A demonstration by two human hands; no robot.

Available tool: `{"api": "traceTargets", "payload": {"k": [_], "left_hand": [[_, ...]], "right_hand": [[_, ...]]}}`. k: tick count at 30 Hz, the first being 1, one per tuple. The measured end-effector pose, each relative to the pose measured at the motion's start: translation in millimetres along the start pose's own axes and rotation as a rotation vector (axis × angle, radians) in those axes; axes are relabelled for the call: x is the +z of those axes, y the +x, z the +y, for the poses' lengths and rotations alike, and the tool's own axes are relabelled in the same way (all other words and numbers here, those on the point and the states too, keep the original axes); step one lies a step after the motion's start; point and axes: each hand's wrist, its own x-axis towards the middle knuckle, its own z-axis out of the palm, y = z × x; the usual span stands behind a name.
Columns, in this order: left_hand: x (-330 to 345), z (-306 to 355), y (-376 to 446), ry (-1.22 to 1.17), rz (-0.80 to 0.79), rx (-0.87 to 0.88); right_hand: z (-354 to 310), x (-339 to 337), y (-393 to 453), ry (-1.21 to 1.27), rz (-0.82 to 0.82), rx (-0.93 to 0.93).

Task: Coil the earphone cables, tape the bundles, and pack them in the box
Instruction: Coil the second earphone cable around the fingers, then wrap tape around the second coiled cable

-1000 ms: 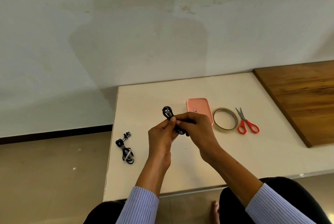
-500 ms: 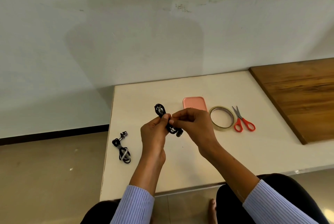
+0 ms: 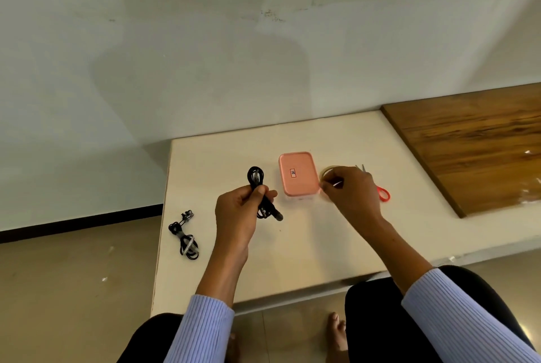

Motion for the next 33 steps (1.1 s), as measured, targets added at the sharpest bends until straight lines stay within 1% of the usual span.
{"api": "traceTargets", "payload": {"k": [4,7,9,12,17,20,22,24,27,30,33], "left_hand": [[1,-2,-6,0.024,-0.035,-0.003],[1,-1,-12,0.023,-0.058,-0.011],[3,0,-17,0.032,-0.07,-0.02],[3,0,-25,0.019,-0.096,-0.055],[-5,2,-39,-0.047,-0.15,-0.104],[-11,6,-45,-0.095,-0.212,-0.12],[-14,8,-46,-0.129,-0.266,-0.126],[-17,11,-48,-0.197,-0.304,-0.14],[-18,16,-50,-0.248,-0.33,-0.159],[-21,16,-50,-0.293,-0.343,-0.166],[-24,15,-48,-0.338,-0.348,-0.168]], "right_hand": [[33,8,5,-0.306,-0.091,0.025],[42,21,-1,-0.432,-0.137,-0.055],[46,25,-7,-0.486,-0.135,-0.117],[47,24,-14,-0.406,-0.115,-0.108],[30,-3,-35,-0.108,-0.022,-0.012],[19,-23,-49,0.095,0.04,-0.024],[9,-32,-58,0.236,0.031,-0.058],[-2,-37,-71,0.339,-0.019,-0.101],[-13,-29,-88,0.375,-0.07,-0.221],[-22,-14,-95,0.308,-0.109,-0.388],[-29,-6,-96,0.259,-0.127,-0.455]]}}
